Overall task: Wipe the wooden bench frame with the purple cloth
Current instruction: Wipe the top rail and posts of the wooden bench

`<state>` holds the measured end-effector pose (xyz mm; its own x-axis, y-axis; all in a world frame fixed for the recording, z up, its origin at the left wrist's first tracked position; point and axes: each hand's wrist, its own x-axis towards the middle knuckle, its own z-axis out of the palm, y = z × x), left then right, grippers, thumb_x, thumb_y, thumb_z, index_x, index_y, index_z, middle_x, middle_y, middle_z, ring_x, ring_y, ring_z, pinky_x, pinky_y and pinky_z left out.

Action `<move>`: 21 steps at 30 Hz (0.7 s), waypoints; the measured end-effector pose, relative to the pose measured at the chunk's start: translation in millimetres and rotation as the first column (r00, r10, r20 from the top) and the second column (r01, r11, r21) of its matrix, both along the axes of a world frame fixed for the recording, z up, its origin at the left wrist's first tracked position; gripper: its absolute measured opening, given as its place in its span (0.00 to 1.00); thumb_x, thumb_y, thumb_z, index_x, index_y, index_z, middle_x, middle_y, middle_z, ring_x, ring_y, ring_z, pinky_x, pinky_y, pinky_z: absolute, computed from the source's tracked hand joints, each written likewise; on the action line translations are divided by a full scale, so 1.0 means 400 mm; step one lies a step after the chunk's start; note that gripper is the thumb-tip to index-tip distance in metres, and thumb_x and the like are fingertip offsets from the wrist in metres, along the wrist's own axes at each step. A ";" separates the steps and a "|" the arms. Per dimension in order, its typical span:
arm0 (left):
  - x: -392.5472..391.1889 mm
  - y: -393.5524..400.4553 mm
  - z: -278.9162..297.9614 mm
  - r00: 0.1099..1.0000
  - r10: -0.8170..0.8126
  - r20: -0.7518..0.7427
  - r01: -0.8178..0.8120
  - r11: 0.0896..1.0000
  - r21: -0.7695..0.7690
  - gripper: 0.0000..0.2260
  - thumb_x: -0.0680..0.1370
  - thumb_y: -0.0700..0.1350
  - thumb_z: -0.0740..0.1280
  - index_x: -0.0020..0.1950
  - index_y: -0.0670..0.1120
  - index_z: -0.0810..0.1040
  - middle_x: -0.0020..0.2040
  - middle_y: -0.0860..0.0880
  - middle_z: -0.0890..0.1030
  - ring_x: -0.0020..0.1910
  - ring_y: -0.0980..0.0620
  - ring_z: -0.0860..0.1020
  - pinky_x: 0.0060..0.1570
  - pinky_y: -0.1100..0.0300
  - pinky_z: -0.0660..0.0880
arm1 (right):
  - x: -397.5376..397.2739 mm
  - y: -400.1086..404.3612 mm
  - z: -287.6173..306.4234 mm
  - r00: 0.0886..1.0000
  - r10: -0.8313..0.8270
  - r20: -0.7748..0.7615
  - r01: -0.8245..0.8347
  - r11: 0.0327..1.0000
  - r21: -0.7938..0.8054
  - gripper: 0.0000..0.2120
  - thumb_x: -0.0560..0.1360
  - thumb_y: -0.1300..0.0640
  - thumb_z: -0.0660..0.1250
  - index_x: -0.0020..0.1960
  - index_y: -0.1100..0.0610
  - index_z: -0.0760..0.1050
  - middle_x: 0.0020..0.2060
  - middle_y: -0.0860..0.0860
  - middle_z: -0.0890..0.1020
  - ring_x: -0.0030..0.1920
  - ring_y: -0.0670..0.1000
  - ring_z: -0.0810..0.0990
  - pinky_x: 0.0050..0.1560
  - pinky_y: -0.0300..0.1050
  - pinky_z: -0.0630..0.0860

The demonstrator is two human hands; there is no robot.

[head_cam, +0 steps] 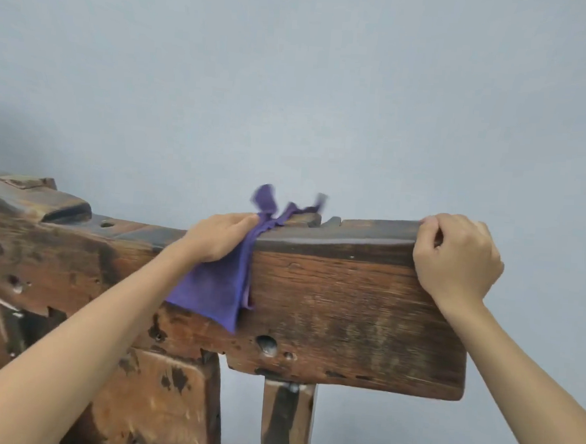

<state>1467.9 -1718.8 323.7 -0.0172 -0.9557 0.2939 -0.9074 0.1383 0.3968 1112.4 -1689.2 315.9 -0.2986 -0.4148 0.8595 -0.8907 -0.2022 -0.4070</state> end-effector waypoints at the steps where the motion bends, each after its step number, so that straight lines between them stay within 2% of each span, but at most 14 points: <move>1: 0.034 0.002 -0.011 0.997 0.027 -0.072 -0.026 1.000 0.012 0.27 0.83 0.62 0.49 0.73 0.53 0.75 0.76 0.46 0.73 0.73 0.45 0.71 0.72 0.51 0.64 | 0.004 0.001 0.001 0.994 0.028 0.110 -0.029 1.000 0.007 0.19 0.79 0.50 0.54 0.41 0.55 0.81 0.41 0.50 0.84 0.48 0.59 0.79 0.38 0.45 0.65; 2: 0.051 0.005 -0.018 0.993 0.039 -0.115 -0.037 0.999 0.016 0.25 0.84 0.60 0.50 0.72 0.52 0.76 0.74 0.45 0.75 0.71 0.44 0.73 0.70 0.50 0.65 | 0.005 0.000 0.005 0.973 0.072 0.218 -0.075 0.997 0.003 0.21 0.79 0.48 0.53 0.45 0.54 0.83 0.45 0.50 0.86 0.51 0.58 0.80 0.41 0.46 0.66; 4: 0.046 0.022 -0.017 0.994 0.019 -0.109 -0.019 1.000 0.005 0.24 0.81 0.60 0.48 0.63 0.57 0.80 0.69 0.46 0.79 0.64 0.42 0.76 0.66 0.47 0.69 | 0.000 0.010 0.011 0.902 0.186 0.389 -0.201 0.980 -0.004 0.28 0.80 0.41 0.48 0.54 0.51 0.84 0.53 0.48 0.86 0.57 0.55 0.80 0.49 0.48 0.68; 6: 0.006 0.044 -0.004 0.999 -0.021 -0.047 0.020 0.999 -0.029 0.22 0.79 0.61 0.46 0.50 0.61 0.79 0.65 0.48 0.81 0.59 0.44 0.76 0.60 0.48 0.70 | -0.018 0.020 0.019 0.756 0.333 0.564 -0.388 0.921 -0.024 0.34 0.79 0.33 0.44 0.65 0.48 0.81 0.60 0.44 0.85 0.65 0.48 0.77 0.62 0.47 0.67; 7: -0.020 0.050 0.000 0.999 -0.039 -0.011 0.039 0.998 -0.048 0.21 0.79 0.62 0.45 0.52 0.64 0.79 0.67 0.51 0.79 0.62 0.45 0.75 0.60 0.49 0.70 | -0.028 0.026 0.023 0.656 0.394 0.643 -0.485 0.874 -0.041 0.34 0.79 0.31 0.43 0.69 0.45 0.78 0.63 0.42 0.83 0.67 0.45 0.74 0.68 0.46 0.63; 8: -0.054 0.054 0.004 0.997 -0.060 0.039 0.063 0.995 -0.074 0.22 0.81 0.63 0.45 0.60 0.67 0.77 0.72 0.55 0.76 0.68 0.47 0.73 0.64 0.49 0.69 | -0.038 0.032 0.026 0.566 0.433 0.701 -0.561 0.826 -0.056 0.34 0.79 0.29 0.42 0.73 0.43 0.74 0.65 0.40 0.82 0.69 0.43 0.70 0.73 0.46 0.58; 9: -0.094 0.057 0.009 0.992 -0.083 0.097 0.092 0.992 -0.092 0.22 0.82 0.64 0.44 0.70 0.69 0.71 0.76 0.59 0.71 0.74 0.49 0.69 0.68 0.48 0.67 | -0.048 0.036 0.029 0.504 0.449 0.737 -0.617 0.785 -0.056 0.34 0.79 0.28 0.42 0.76 0.41 0.70 0.67 0.39 0.80 0.71 0.42 0.67 0.74 0.48 0.53; 11: -0.186 0.053 0.026 0.975 -0.156 0.159 0.170 0.983 -0.075 0.22 0.82 0.65 0.44 0.77 0.71 0.60 0.80 0.62 0.61 0.80 0.52 0.61 0.73 0.46 0.62 | -0.064 0.036 0.035 0.444 0.460 0.769 -0.683 0.730 -0.043 0.34 0.80 0.28 0.40 0.79 0.40 0.64 0.70 0.39 0.78 0.74 0.42 0.64 0.75 0.50 0.49; 14: -0.348 0.041 0.067 0.943 -0.292 0.162 0.298 0.955 -0.010 0.22 0.83 0.64 0.44 0.77 0.72 0.59 0.81 0.63 0.59 0.82 0.50 0.56 0.75 0.41 0.56 | -0.090 0.029 0.041 0.393 0.472 0.789 -0.727 0.685 -0.048 0.35 0.81 0.29 0.39 0.80 0.42 0.62 0.71 0.38 0.76 0.76 0.44 0.64 0.78 0.51 0.52; 16: -0.440 0.037 0.091 0.918 -0.363 0.156 0.366 0.931 0.013 0.22 0.82 0.63 0.44 0.76 0.72 0.59 0.81 0.64 0.58 0.81 0.51 0.57 0.73 0.40 0.58 | -0.085 0.032 0.037 0.340 0.466 0.817 -0.764 0.644 -0.049 0.36 0.80 0.28 0.39 0.81 0.43 0.62 0.72 0.38 0.75 0.73 0.42 0.69 0.73 0.44 0.63; 18: -0.560 0.033 0.116 0.882 -0.441 0.162 0.444 0.896 0.025 0.22 0.82 0.63 0.44 0.76 0.72 0.59 0.81 0.64 0.58 0.81 0.53 0.59 0.73 0.42 0.61 | -0.094 0.025 0.034 0.295 0.473 0.830 -0.777 0.624 -0.080 0.36 0.81 0.29 0.40 0.81 0.46 0.62 0.72 0.38 0.75 0.67 0.39 0.73 0.59 0.35 0.69; 19: -0.625 0.032 0.129 0.861 -0.480 0.169 0.481 0.876 0.040 0.22 0.82 0.62 0.44 0.77 0.71 0.59 0.81 0.64 0.58 0.81 0.53 0.59 0.73 0.42 0.61 | -0.102 0.018 0.034 0.278 0.485 0.829 -0.782 0.616 -0.098 0.36 0.82 0.31 0.40 0.79 0.49 0.66 0.69 0.38 0.77 0.64 0.38 0.76 0.54 0.32 0.71; 21: -0.739 0.033 0.149 0.837 -0.514 0.186 0.507 0.857 0.089 0.24 0.83 0.60 0.44 0.77 0.64 0.65 0.80 0.61 0.63 0.79 0.49 0.62 0.72 0.43 0.62 | -0.119 -0.001 0.034 0.226 0.515 0.827 -0.783 0.601 -0.160 0.33 0.84 0.35 0.40 0.65 0.50 0.78 0.55 0.40 0.86 0.54 0.37 0.83 0.48 0.32 0.77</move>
